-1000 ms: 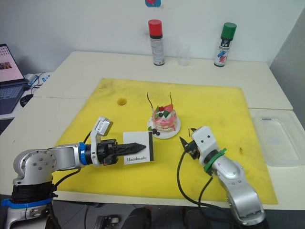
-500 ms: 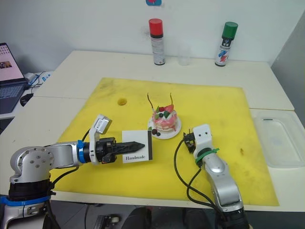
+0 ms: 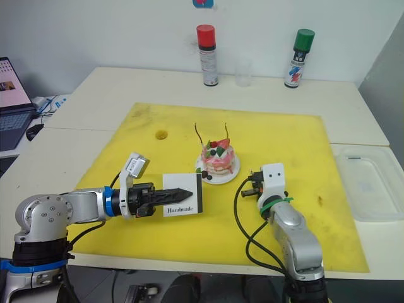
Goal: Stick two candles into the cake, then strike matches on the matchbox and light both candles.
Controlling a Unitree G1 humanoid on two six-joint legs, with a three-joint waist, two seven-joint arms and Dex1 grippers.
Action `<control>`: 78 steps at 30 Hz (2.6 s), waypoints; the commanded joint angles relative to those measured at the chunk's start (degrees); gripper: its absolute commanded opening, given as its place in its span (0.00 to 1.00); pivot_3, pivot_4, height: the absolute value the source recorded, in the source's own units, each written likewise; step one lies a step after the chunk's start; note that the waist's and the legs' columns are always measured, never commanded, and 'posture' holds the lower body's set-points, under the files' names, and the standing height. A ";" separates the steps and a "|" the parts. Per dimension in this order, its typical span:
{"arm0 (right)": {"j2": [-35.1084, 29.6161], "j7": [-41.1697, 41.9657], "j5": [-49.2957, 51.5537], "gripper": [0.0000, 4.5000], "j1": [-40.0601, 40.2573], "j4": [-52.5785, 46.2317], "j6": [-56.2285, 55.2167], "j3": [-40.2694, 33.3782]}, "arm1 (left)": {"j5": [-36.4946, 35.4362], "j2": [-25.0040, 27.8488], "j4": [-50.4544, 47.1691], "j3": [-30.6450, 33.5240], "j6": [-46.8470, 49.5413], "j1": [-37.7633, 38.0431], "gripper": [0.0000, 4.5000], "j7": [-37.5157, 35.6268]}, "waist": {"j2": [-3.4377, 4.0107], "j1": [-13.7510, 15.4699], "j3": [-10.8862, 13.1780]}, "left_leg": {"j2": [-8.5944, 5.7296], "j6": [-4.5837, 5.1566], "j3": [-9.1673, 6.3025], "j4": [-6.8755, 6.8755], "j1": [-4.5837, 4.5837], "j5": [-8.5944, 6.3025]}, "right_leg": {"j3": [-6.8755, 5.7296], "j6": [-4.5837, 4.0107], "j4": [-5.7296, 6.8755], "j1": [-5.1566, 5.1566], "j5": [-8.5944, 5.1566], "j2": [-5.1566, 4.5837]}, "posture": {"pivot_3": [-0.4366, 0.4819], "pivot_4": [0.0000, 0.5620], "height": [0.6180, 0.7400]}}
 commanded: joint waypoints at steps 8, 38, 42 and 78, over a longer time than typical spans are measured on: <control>-19.43 15.21 9.89 0.01 5.95 -19.43 8.35 -2.20 | -0.93 0.83 -0.93 -0.45 -0.60 0.40 0.00 -1.71 | 0.02 0.24 0.01 | -0.03 0.01 0.02 -0.04 -0.04 0.00 | 0.00 0.01 -0.04 -0.02 -0.03 -0.02 | 0.48 0.27 0.87; -25.33 22.03 3.58 0.42 17.15 -6.07 -27.78 4.12 | -2.05 0.52 -1.87 -1.49 0.64 0.55 0.00 -0.75 | 0.00 -0.46 0.01 | -0.03 0.02 0.07 0.06 0.02 0.00 | 0.06 0.12 -0.01 0.07 0.01 0.00 | 0.48 0.27 0.87; -25.94 23.01 3.47 0.42 18.09 -5.80 -27.50 4.66 | -2.29 0.68 -1.80 -1.61 0.58 0.53 0.00 -0.68 | 0.00 -0.41 0.01 | -0.03 0.01 0.06 0.06 0.03 0.00 | 0.05 0.11 -0.01 0.07 0.01 0.00 | 0.48 0.27 0.87; -30.28 26.03 12.67 0.00 9.06 -20.13 -16.00 -0.84 | -0.09 -1.23 -0.50 -6.77 -1.50 -2.91 0.00 -1.30 | -0.01 -0.25 0.01 | -0.05 0.02 0.01 0.13 0.07 0.00 | 0.03 0.16 0.03 0.17 0.05 0.01 | 0.48 0.27 0.87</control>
